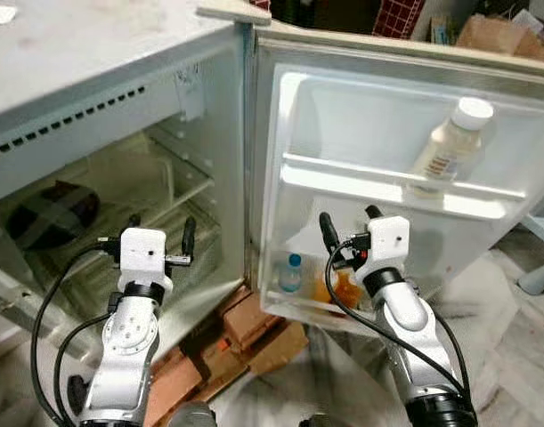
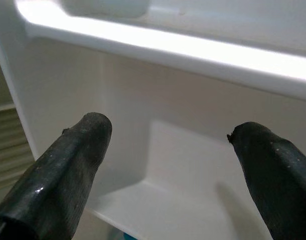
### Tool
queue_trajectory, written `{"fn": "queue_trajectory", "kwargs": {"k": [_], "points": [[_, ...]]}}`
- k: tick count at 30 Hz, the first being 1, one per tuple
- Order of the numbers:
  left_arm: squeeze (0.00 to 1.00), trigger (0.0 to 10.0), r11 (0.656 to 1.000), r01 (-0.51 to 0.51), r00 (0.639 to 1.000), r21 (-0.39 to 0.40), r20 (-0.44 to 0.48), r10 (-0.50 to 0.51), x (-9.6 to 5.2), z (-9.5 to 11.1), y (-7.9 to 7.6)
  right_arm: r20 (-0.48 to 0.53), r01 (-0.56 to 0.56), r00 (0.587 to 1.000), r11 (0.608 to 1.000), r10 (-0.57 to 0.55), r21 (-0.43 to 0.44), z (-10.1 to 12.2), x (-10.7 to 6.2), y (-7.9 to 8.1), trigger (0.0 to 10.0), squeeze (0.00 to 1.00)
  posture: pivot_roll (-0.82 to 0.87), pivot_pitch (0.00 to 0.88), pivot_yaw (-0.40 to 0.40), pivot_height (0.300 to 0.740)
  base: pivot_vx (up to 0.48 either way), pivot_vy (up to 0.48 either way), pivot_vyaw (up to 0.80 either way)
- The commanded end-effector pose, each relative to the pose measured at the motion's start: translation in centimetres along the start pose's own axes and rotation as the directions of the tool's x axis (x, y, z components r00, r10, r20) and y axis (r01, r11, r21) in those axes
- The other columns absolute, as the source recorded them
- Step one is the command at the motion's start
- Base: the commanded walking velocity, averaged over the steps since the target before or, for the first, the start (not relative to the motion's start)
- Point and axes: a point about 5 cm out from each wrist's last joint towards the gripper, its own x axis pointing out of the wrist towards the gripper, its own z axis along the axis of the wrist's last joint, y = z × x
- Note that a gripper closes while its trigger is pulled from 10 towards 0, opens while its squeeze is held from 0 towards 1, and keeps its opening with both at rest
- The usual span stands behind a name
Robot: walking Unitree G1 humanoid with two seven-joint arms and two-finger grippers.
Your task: Restocking fridge
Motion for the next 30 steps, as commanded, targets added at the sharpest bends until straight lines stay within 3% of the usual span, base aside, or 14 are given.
{"fn": "queue_trajectory", "kwargs": {"k": [1,15,20,30], "points": [[0.00,10.0,1.000,-0.010,1.000,0.014,-0.018,0.010,-0.2,-0.5,0.2,-0.014,-0.019,1.000,1.000,0.019,0.010,-0.2,0.0,0.3,10.0,0.00,0.09,0.000,-0.057,0.740,0.000,-0.315,0.00],[0.00,10.0,1.000,0.005,1.000,0.015,-0.016,-0.005,-0.2,-0.5,-0.2,-0.089,-0.114,0.989,0.993,0.117,0.041,-1.1,0.2,1.5,10.0,0.00,0.10,0.000,-0.065,0.740,0.000,-0.390,0.00],[0.00,10.0,1.000,0.010,1.000,0.014,-0.016,-0.010,-0.3,-0.5,-0.3,-0.275,-0.272,0.923,0.962,0.268,0.027,-3.9,-1.1,2.6,10.0,0.00,0.10,0.000,-0.067,0.740,0.000,-0.442,0.00],[0.00,10.0,1.000,0.017,1.000,0.020,-0.021,-0.016,-0.4,-0.7,-0.3,-0.297,-0.290,0.909,0.956,0.292,0.051,-4.3,-1.5,2.7,10.0,0.00,0.11,0.000,-0.059,0.740,0.000,-0.456,0.00]]}}
